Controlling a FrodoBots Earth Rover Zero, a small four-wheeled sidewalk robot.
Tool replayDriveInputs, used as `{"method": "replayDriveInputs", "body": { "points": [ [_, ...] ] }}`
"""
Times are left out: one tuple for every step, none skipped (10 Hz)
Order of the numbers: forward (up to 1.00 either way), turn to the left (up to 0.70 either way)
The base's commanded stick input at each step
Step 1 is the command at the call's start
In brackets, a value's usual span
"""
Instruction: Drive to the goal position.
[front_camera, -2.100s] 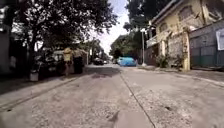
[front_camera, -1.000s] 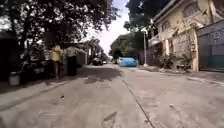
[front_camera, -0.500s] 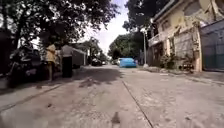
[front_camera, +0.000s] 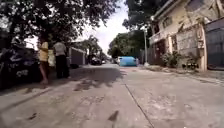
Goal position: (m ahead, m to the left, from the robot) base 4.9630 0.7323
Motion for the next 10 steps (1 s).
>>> {"method": "replayDriveInputs", "body": {
  "points": [
    [0.70, 0.00],
    [0.70, 0.00],
    [0.70, 0.00],
    [0.70, 0.00],
    [0.70, 0.00],
    [0.70, 0.00],
    [0.70, 0.00],
    [0.70, 0.00],
    [0.70, 0.00],
    [0.70, 0.00]
  ]
}}
